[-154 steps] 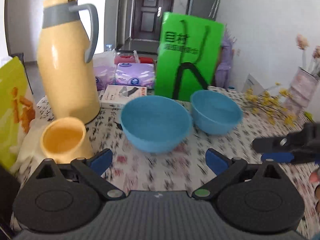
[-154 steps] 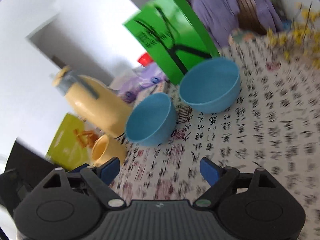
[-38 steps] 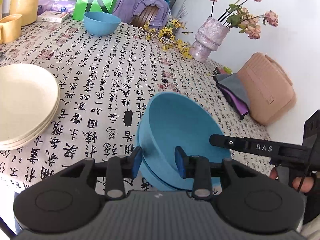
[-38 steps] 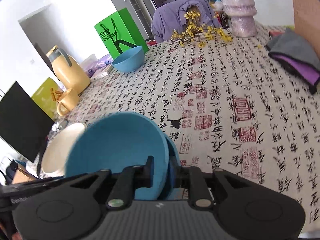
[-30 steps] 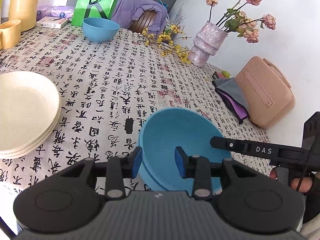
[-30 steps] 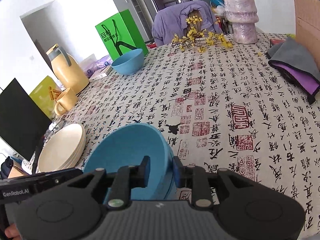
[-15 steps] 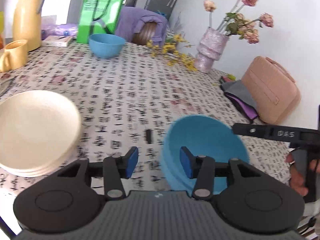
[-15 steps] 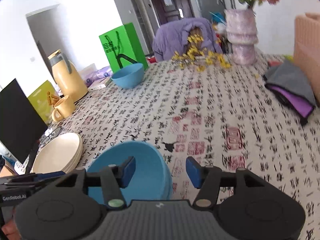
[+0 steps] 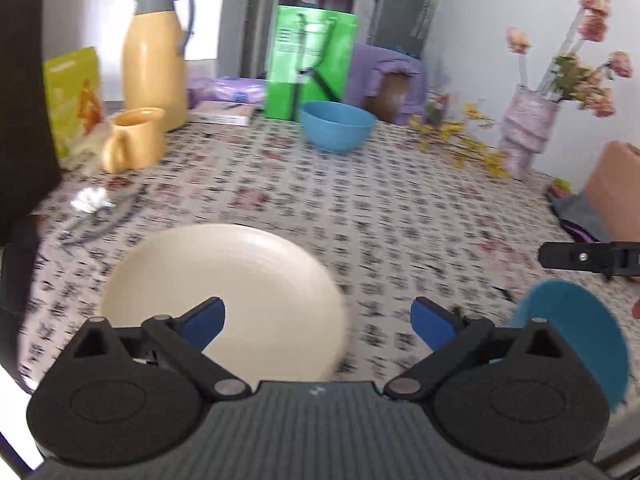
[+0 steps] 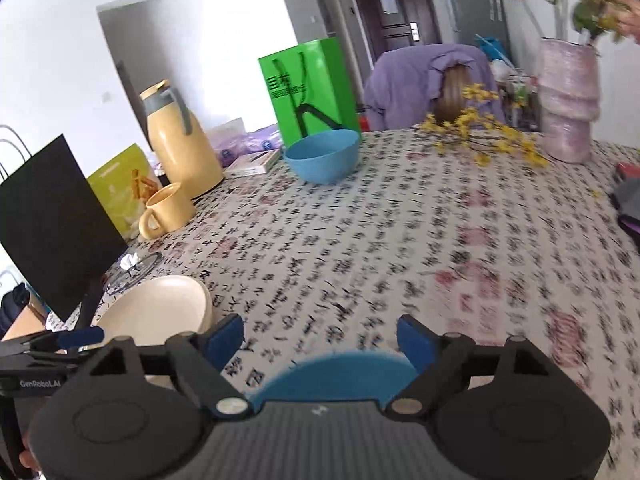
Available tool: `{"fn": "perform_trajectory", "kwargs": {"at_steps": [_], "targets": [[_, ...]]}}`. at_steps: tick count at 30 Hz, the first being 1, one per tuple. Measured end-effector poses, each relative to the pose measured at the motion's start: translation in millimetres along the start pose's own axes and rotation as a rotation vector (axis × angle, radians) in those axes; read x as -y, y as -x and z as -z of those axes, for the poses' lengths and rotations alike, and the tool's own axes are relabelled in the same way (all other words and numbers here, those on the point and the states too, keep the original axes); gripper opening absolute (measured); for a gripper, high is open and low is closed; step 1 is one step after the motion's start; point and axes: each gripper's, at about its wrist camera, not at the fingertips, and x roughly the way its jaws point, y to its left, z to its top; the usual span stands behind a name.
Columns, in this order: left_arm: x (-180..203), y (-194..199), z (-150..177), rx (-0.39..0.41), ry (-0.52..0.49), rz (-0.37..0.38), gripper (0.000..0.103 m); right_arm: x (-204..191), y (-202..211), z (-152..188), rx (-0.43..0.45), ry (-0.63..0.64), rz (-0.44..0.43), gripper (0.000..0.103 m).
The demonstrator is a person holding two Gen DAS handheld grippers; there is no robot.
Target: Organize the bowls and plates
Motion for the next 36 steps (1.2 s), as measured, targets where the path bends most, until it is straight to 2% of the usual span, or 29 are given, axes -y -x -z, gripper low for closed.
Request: {"fn": "perform_trajectory", "kwargs": {"at_steps": [3, 5, 10, 14, 18, 22, 23, 26, 27, 29, 30, 31, 32, 33, 34, 36], "targets": [[-15.5, -8.8, -9.2, 0.009, -0.001, -0.027, 0.103, -9.7, -20.9, -11.1, -0.022, 0.005, -0.018, 0.087], [-23.7, -16.5, -20.6, 0.011, -0.007, -0.021, 0.103, -14.0, -33.5, -21.5, -0.037, 0.006, -0.034, 0.087], [-43.8, -55.2, -78.4, -0.003, 0.003, 0.026, 0.103, -10.8, -68.9, -74.6, -0.061, -0.088, -0.088, 0.087], [-57.1, -112.4, -141.6, -0.071, 0.013, 0.098, 0.103, 5.4, -113.1, -129.6, -0.088, -0.217, -0.103, 0.087], [-63.9, -185.6, -202.8, -0.145, 0.015, 0.195, 0.103, 32.2, -178.4, -176.1, -0.139, -0.355, -0.083, 0.086], [-61.1, -259.3, -244.4, -0.105, 0.031, 0.163, 0.101, 51.4, -249.1, -206.9, -0.148, -0.388, -0.001, 0.076], [-60.8, -276.5, -252.1, -0.102, 0.048, 0.159, 0.094, 56.6, -265.5, -213.5, -0.146, -0.400, 0.018, 0.070], [-60.1, -319.7, -267.7, -0.102, 0.099, 0.140, 0.086, 71.9, -311.0, -229.7, -0.162, -0.438, 0.043, 0.065], [-59.8, -332.7, -270.5, -0.108, 0.098, 0.130, 0.085, 75.9, -323.3, -233.0, -0.170, -0.449, 0.058, 0.057], [-59.6, -357.9, -273.4, -0.130, 0.109, 0.106, 0.073, 79.7, -342.9, -237.8, -0.184, -0.444, 0.067, 0.048], [-63.0, -368.3, -274.5, -0.138, 0.136, 0.115, 0.071, 81.6, -349.9, -240.0, -0.183, -0.431, 0.070, 0.045], [-66.2, -378.6, -274.6, -0.157, 0.167, 0.131, 0.064, 81.8, -356.6, -241.3, -0.183, -0.414, 0.078, 0.043], [-68.9, -387.1, -274.2, -0.186, 0.197, 0.146, 0.049, 82.9, -362.3, -241.8, -0.187, -0.406, 0.087, 0.036], [-71.5, -394.7, -272.8, -0.215, 0.223, 0.163, 0.043, 85.6, -367.7, -242.7, -0.195, -0.405, 0.087, 0.026], [-73.4, -400.1, -270.6, -0.237, 0.239, 0.192, 0.037, 87.5, -370.9, -242.4, -0.206, -0.406, 0.082, 0.021], [-70.4, -404.8, -265.5, -0.284, 0.208, 0.248, 0.027, 89.5, -373.5, -241.8, -0.216, -0.387, 0.066, 0.015]]}}
